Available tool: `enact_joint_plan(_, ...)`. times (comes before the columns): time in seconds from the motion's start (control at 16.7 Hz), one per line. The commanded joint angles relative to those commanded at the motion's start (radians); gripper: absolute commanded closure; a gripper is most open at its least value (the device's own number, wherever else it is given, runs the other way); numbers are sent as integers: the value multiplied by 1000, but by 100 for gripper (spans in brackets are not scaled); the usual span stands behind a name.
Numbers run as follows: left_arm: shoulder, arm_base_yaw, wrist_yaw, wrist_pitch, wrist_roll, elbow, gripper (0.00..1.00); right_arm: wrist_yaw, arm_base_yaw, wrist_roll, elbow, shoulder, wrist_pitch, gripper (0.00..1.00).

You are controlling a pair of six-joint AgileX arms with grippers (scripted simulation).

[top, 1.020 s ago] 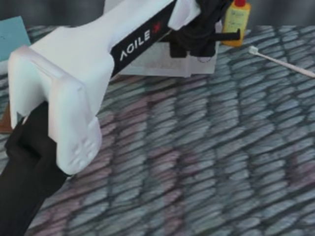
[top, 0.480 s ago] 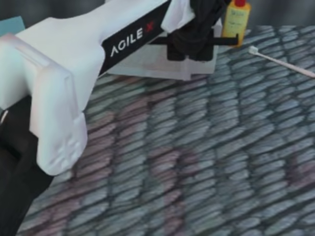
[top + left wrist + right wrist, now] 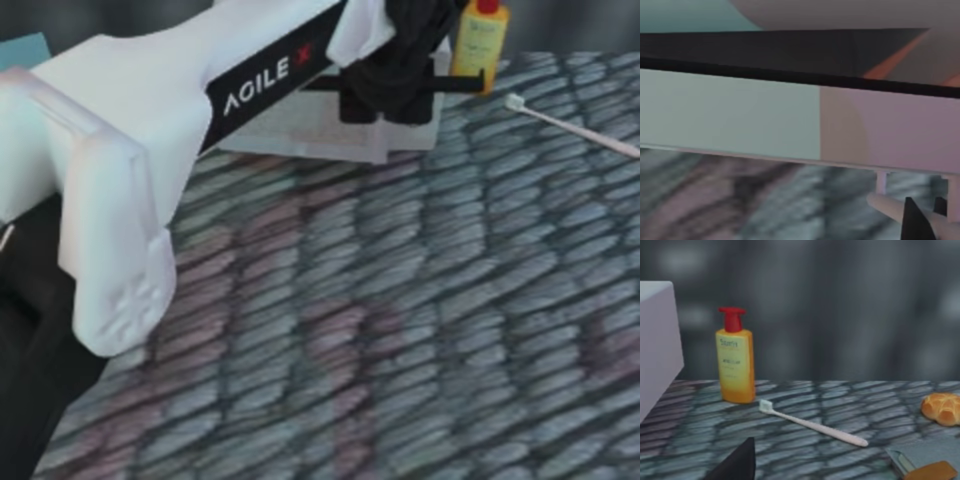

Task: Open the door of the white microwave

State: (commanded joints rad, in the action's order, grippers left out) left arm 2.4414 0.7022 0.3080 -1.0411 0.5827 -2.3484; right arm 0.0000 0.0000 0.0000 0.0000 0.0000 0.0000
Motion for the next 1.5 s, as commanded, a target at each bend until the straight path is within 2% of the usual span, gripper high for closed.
enact_joint_plan(1.14, 3, 8, -5, 5, 3, 4, 100, 0, 0, 0, 0, 0, 0, 0)
enact_joint_plan(1.5, -86, -2, -24, 86, -58, 156, 100, 0, 0, 0, 0, 0, 0, 0)
